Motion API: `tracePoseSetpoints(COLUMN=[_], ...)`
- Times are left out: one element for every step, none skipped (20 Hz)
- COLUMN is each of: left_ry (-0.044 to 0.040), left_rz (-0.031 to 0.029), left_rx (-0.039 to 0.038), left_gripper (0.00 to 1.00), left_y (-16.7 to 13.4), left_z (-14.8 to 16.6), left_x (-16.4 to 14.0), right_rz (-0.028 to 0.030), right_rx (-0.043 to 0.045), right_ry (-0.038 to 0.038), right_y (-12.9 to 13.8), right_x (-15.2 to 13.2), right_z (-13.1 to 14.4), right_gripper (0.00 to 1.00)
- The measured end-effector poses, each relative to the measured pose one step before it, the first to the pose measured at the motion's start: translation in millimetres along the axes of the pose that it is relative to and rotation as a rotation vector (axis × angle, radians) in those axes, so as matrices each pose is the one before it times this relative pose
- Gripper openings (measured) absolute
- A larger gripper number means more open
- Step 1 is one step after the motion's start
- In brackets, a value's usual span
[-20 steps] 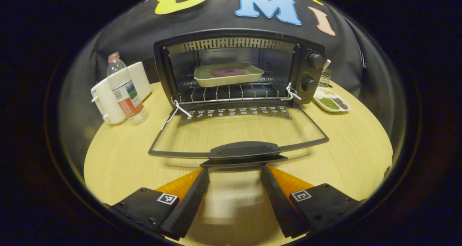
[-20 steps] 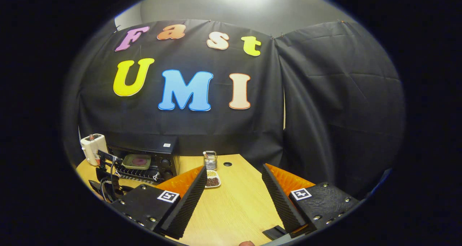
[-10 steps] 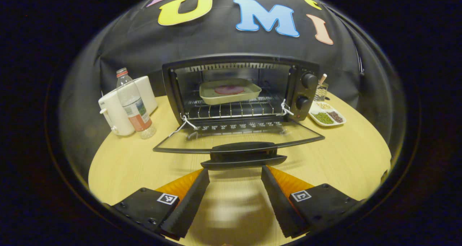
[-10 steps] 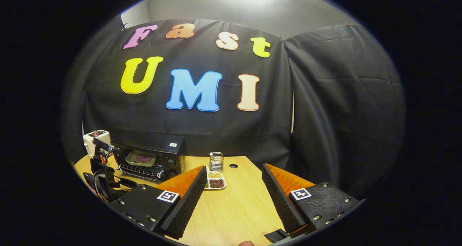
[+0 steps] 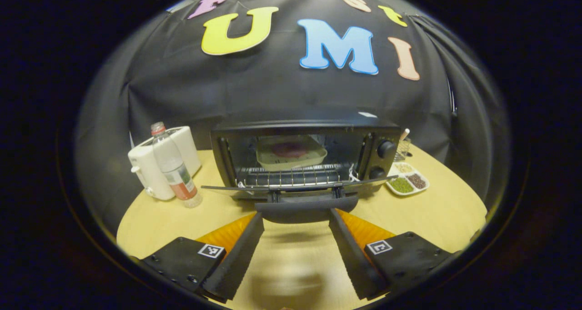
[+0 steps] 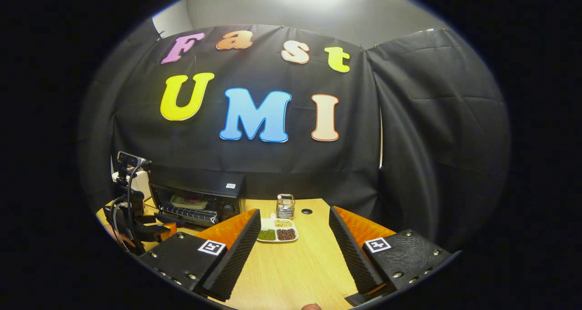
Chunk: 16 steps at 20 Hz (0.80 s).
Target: Open the electric oven with the left hand, put the food in, and close the electric oven.
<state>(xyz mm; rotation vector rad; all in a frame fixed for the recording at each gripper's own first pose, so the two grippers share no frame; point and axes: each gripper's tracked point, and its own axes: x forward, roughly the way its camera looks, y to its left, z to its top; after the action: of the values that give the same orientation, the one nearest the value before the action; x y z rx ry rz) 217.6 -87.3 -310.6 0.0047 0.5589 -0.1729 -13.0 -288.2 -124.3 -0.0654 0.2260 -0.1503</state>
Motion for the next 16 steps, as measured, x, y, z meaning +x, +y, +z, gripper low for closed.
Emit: tracePoseSetpoints(left_ry=[-0.01933, -0.01922, -0.02562, -0.02864, -0.02755, -0.03591, -0.04321, -0.03863, -0.04258, -0.0359, -0.03266, -0.03032, -0.02748, -0.02503, -0.02081, -0.01256], left_rz=[-0.00518, -0.00492, -0.00567, -0.00663, -0.00719, -0.00898, -0.00475, -0.00365, 0.00076, 0.01091, 0.01366, 0.01819, 0.02038, 0.01551, 0.01539, 0.01323], left_rx=[0.01468, 0.00991, 0.00229, -0.00503, -0.0089, -0.01155, -0.00984, -0.00605, -0.00222, -0.00142, -0.0023, -0.00428, -0.00423, -0.0039, -0.00071, 0.00044], left_gripper=[1.0, 0.98, 0.98, 1.0, 0.98, 0.99, 1.0, 1.0, 0.98, 1.0, 0.92, 0.95, 0.98, 0.99, 0.99, 1.0], left_y=[-0.25, 1.73, 0.81, 0.93, -1.02, -2.08, -0.92, -2.01, -1.79, -1.08, -0.69, -2.61, -0.43, -1.83, -2.46, -2.4], left_z=[9.34, 8.12, 11.11, 14.44, 14.94, 15.51, 18.12, 16.38, 19.37, 18.34, 16.1, 15.5, 15.39, 12.17, 9.94, 7.37], left_x=[-1.78, -0.37, -0.43, -0.17, -2.59, -8.03, -13.44, -10.43, -12.7, -12.96, -14.24, -13.52, -14.43, -16.33, -15.82, -15.09], right_rz=[0.00247, 0.00293, 0.00157, -0.0008, 0.00422, 0.00362, 0.00445, 0.00753, 0.01048, 0.01604, 0.02105, 0.02427, 0.02039, 0.01697, 0.01807, 0.02032], right_rx=[0.00327, 0.00373, 0.00588, 0.00782, 0.00881, 0.00477, 0.0035, 0.00562, 0.00986, 0.01426, 0.01505, 0.01127, 0.00309, -0.0059, -0.00765, -0.00584], right_ry=[0.00201, 0.00099, -0.00019, -0.00416, -0.00826, -0.01454, -0.01484, -0.02185, -0.01885, -0.01554, -0.01486, -0.01586, -0.01705, -0.01582, -0.019, -0.01431], right_y=[2.15, 2.39, 2.46, 1.34, 2.34, 0.51, -0.14, -1.85, -1.74, -0.96, -0.18, -0.08, -0.72, -2.58, -2.84, -2.44], right_x=[2.61, 1.12, 0.91, 1.04, 0.33, -0.14, -0.69, -2.17, -2.41, -3.55, -3.86, -5.39, -3.98, -5.21, -4.32, -4.46], right_z=[-0.92, 0.24, 0.63, 1.78, 3.04, 5.3, 3.72, 6.93, 7.8, 6.81, 5.85, 7.43, 6.04, 5.63, 6.12, 4.92], right_gripper=[0.96, 0.96, 0.96, 0.96, 0.96, 0.96, 0.96, 0.95, 0.96, 0.96, 0.96, 0.96, 0.96, 0.95, 0.95, 0.96])
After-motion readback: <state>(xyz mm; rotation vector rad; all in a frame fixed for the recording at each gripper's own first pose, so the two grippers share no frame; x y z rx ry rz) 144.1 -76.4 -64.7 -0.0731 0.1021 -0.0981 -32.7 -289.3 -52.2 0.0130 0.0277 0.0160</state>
